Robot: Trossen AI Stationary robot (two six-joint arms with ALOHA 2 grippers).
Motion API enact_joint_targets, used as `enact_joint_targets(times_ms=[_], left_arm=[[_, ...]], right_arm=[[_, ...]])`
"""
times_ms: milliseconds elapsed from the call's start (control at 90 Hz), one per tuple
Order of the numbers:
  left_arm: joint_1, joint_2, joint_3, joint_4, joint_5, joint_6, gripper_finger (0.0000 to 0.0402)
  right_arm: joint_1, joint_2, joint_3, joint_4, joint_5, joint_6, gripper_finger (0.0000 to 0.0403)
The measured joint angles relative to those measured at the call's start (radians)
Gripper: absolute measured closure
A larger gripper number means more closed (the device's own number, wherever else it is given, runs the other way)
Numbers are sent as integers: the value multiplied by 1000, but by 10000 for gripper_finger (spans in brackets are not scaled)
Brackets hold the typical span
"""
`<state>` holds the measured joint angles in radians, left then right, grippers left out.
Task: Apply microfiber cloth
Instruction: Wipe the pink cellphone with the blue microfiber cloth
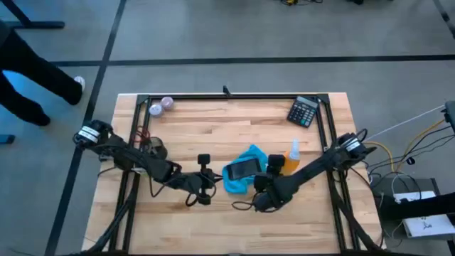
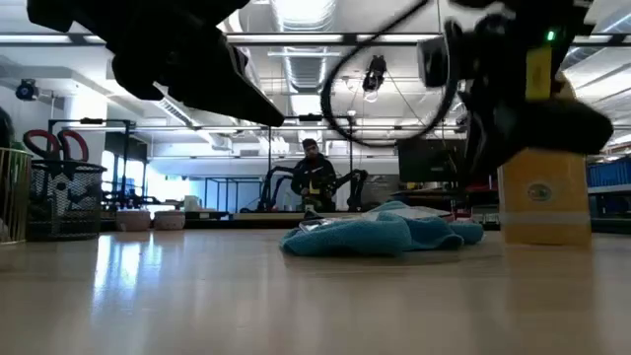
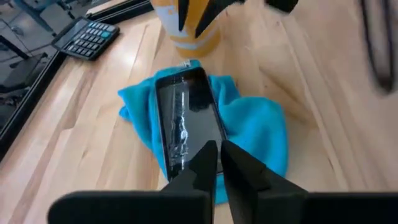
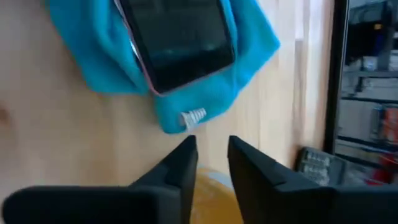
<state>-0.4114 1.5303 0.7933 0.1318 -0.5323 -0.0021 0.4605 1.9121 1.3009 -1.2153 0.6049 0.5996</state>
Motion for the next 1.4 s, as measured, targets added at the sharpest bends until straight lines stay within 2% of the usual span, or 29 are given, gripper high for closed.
enact_joint_targets(times_ms=[200,456,767,922,1056,1267,1400], left_arm=[[0,0,-5,0,0,0,398],[1,0,-5,7,0,0,400],[8,0,-39,9,1,-15,401],[47,15,-92,65,0,-104,401],[97,54,-108,74,3,-203,401],[150,141,-105,59,110,-218,401],[153,153,-103,59,116,-217,401]], right_arm=[[-10,15,-27,-78,-19,36,396],[-22,-28,-124,-62,6,93,402],[-48,-40,-206,277,-12,-26,403],[-50,-40,-170,343,-5,-73,403],[-53,-40,-155,473,-12,-155,403],[-77,-40,-164,744,-82,-285,403],[-87,-40,-162,777,-115,-313,403]])
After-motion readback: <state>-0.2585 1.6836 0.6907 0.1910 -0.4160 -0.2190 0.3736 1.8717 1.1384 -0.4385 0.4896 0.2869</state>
